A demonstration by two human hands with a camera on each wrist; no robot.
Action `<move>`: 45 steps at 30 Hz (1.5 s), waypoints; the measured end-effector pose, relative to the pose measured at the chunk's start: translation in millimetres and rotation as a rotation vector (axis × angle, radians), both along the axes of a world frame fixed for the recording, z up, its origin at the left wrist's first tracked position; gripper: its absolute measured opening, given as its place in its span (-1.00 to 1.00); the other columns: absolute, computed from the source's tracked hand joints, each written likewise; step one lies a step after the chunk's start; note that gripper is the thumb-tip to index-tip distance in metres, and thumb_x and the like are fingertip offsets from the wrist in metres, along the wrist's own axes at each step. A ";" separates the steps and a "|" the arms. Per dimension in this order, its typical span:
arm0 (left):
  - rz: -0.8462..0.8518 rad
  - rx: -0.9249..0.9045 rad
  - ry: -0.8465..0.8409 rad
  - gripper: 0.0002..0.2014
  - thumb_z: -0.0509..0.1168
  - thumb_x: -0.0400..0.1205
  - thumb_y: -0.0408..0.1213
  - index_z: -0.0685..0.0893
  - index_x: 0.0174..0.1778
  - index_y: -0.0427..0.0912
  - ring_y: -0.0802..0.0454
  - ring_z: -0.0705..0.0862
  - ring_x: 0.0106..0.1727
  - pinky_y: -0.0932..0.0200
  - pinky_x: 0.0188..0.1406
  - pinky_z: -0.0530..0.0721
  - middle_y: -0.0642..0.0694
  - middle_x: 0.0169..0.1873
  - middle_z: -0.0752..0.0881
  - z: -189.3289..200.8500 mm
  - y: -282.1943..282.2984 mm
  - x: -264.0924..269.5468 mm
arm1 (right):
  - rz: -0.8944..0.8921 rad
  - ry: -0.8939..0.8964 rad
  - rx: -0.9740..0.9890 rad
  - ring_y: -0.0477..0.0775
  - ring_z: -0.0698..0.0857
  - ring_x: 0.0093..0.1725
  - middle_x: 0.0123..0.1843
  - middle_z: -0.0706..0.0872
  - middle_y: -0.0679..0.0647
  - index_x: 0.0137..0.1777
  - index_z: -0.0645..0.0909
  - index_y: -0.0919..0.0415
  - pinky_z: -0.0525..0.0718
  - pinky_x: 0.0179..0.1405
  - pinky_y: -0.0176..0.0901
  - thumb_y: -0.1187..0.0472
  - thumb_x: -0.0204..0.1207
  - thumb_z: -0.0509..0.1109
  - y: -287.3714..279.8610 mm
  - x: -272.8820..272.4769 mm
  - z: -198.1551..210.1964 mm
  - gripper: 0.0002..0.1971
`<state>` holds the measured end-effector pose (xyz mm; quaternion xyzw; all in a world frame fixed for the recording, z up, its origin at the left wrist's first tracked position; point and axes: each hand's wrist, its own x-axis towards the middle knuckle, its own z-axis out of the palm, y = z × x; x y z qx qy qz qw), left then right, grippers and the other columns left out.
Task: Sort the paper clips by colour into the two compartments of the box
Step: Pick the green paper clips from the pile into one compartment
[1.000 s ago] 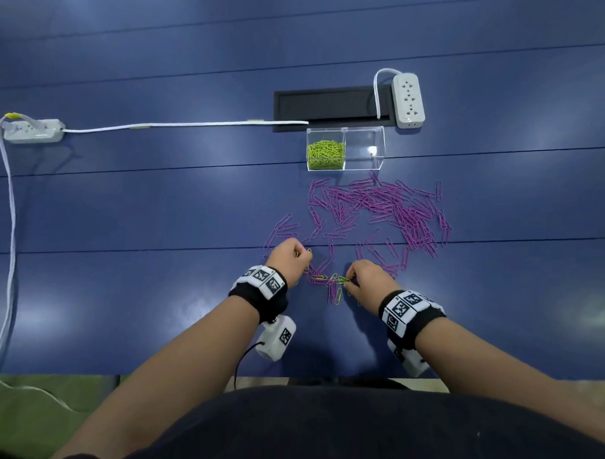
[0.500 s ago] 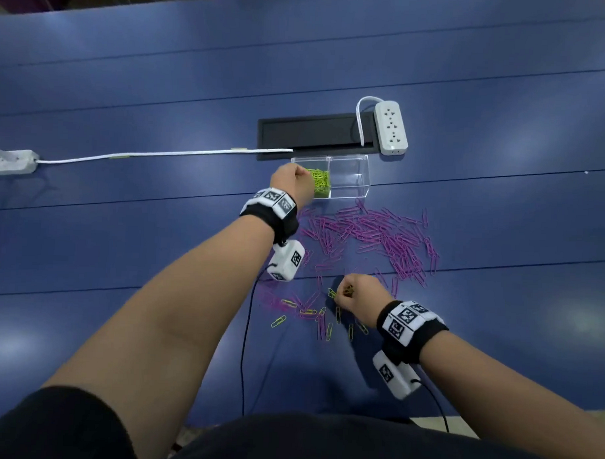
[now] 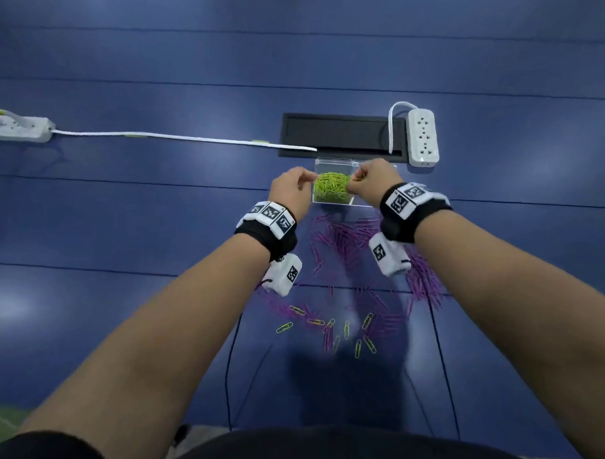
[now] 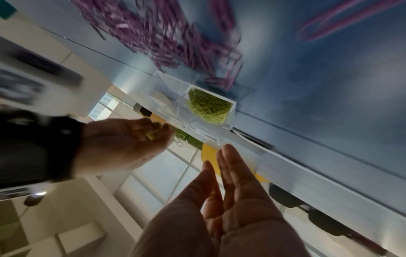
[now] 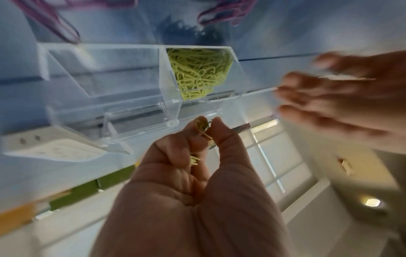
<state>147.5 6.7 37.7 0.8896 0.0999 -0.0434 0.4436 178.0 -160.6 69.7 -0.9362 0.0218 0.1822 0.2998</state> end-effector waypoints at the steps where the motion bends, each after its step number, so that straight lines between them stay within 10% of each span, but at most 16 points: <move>1: 0.021 -0.019 0.000 -0.77 0.19 0.63 -0.43 0.74 0.03 -0.17 0.05 0.70 0.03 0.34 0.09 0.57 -0.08 0.01 0.78 -2.0 8.4 -13.2 | 0.038 -0.015 -0.070 0.12 0.67 -0.19 -0.25 0.73 0.16 -0.34 0.63 0.19 0.52 -0.26 -0.22 0.26 0.38 0.40 7.9 9.5 -1.8 -0.91; 6: 0.103 -0.065 0.117 -0.86 0.27 0.61 -0.39 0.69 -0.12 -0.08 0.12 0.68 -0.08 0.30 0.07 0.60 0.02 -0.12 0.74 -28.6 47.1 -94.4 | 0.237 -0.110 -0.277 0.33 0.70 0.08 0.03 0.76 0.32 -0.04 0.68 0.38 0.64 -0.05 -0.04 0.33 0.47 0.26 41.4 30.1 -13.1 -0.81; 13: -0.166 0.077 0.244 -0.81 0.31 0.47 -0.45 0.69 -0.18 -0.04 0.23 0.53 -0.37 0.27 -0.17 0.57 0.01 -0.26 0.66 -55.8 66.7 -180.8 | 0.241 -0.148 -0.204 0.26 0.60 0.25 0.27 0.62 0.21 0.18 0.63 0.16 0.60 0.16 -0.03 0.44 0.44 0.24 39.6 22.1 -23.0 -0.64; 17: -0.270 0.173 0.242 -0.76 0.34 0.54 -0.39 0.72 0.07 -0.05 0.13 0.50 -0.26 0.21 -0.02 0.61 0.04 -0.12 0.51 -63.9 63.6 -194.6 | 0.341 -0.240 -0.073 0.25 0.62 0.16 0.09 0.69 0.23 0.07 0.71 0.20 0.56 0.21 -0.04 0.40 0.41 0.30 41.9 -40.5 -30.0 -0.72; 23: -0.400 0.362 0.252 -0.79 0.32 0.60 -0.21 0.68 0.15 0.02 -0.02 0.55 0.01 0.02 0.00 0.61 -0.08 0.00 0.49 -61.5 57.2 -189.3 | 0.645 0.086 -0.085 0.04 0.51 0.00 -0.08 0.67 0.05 -0.07 0.71 0.07 0.55 0.12 -0.06 0.20 0.45 0.36 47.8 -162.4 -77.0 -0.88; 34: -0.427 0.318 0.168 -0.80 0.27 0.54 -0.34 0.70 0.05 -0.11 0.05 0.53 -0.19 0.04 0.01 0.65 -0.04 -0.04 0.53 -53.7 66.9 -184.4 | 0.359 -0.045 -0.023 0.18 0.46 0.19 0.05 0.56 0.15 0.04 0.69 0.14 0.55 0.18 0.04 0.25 0.51 0.35 6.0 -177.7 -87.4 -0.84; 45: -0.678 0.483 0.195 -0.80 0.23 0.66 -0.27 0.67 0.13 -0.22 -0.07 0.49 0.27 0.02 0.20 0.52 -0.16 0.16 0.56 -56.7 46.0 -184.3 | 0.476 -0.026 -0.112 0.11 0.47 0.19 0.08 0.59 0.10 0.02 0.66 0.17 0.54 0.22 0.00 0.17 0.56 0.30 21.5 -208.4 -94.6 -0.85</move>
